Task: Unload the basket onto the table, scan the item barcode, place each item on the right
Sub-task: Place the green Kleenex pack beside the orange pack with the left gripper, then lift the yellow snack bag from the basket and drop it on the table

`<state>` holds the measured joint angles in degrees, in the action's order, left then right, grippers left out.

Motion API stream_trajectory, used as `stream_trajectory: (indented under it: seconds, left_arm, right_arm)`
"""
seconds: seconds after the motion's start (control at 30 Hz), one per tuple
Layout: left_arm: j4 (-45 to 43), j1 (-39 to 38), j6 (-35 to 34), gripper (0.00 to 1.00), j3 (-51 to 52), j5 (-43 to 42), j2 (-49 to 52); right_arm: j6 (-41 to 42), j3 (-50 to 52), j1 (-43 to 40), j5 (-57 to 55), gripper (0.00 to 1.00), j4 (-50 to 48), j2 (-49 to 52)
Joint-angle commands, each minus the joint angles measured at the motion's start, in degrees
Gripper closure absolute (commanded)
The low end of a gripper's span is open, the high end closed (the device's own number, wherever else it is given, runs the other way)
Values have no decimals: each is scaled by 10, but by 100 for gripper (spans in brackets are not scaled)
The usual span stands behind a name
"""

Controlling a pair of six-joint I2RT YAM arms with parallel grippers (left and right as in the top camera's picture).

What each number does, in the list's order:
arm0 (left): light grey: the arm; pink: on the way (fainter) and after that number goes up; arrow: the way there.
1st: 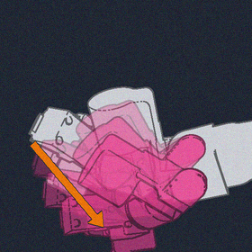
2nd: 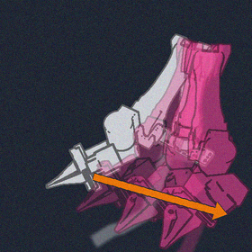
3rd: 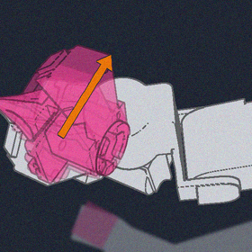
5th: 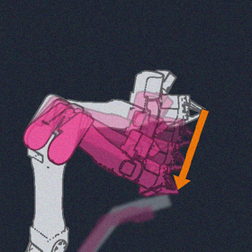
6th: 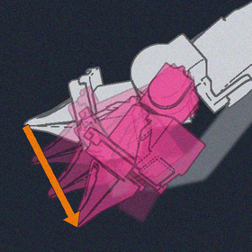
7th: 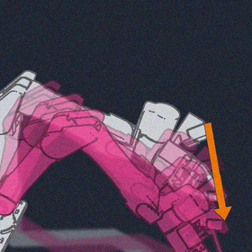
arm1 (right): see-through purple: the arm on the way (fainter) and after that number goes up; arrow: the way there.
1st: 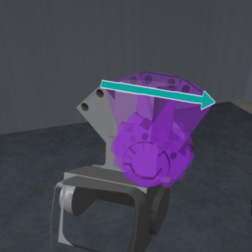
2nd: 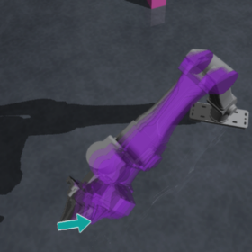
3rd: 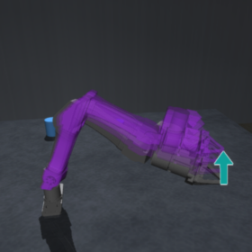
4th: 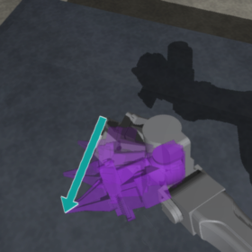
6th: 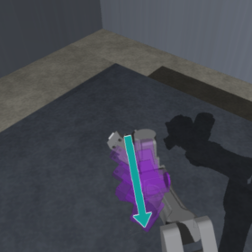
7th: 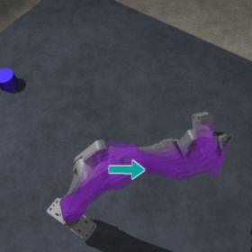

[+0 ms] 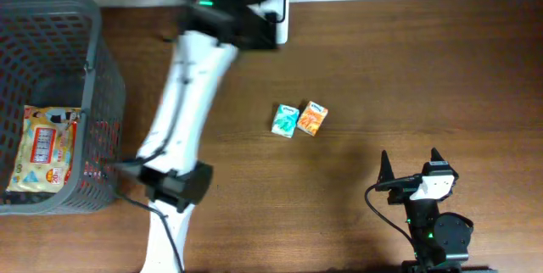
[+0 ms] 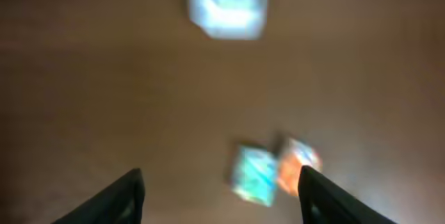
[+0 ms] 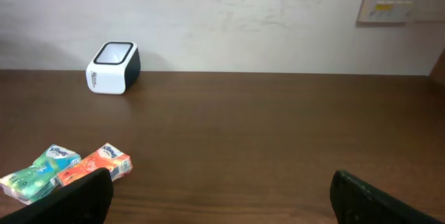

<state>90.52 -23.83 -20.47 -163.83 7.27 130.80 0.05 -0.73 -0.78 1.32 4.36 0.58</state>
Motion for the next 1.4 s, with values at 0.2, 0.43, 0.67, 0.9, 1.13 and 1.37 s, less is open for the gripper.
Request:
stream_trajectory:
  seconds: [0.2, 0.43, 0.67, 0.9, 1.13, 1.37]
  left_arm:
    - [62, 410, 71, 22, -95, 191, -26]
    - [-35, 525, 71, 28, 326, 134, -26]
    - [-282, 525, 146, 18, 593, 131, -21]
    - [-343, 537, 150, 33, 680, 132, -21]
    - [-344, 537, 150, 92, 726, 79, -21]
    - [-150, 536, 130, 100, 453, 12, -42]
  right_arm:
    - [4, 4, -4, -3, 1, 2, -4]
    - [4, 4, -4, -3, 1, 2, -4]
    - [4, 4, -4, -3, 1, 2, -4]
    - [4, 4, -4, -3, 1, 2, -4]
    - [4, 4, -4, -3, 1, 2, -4]
    - [4, 4, -4, -3, 1, 2, -4]
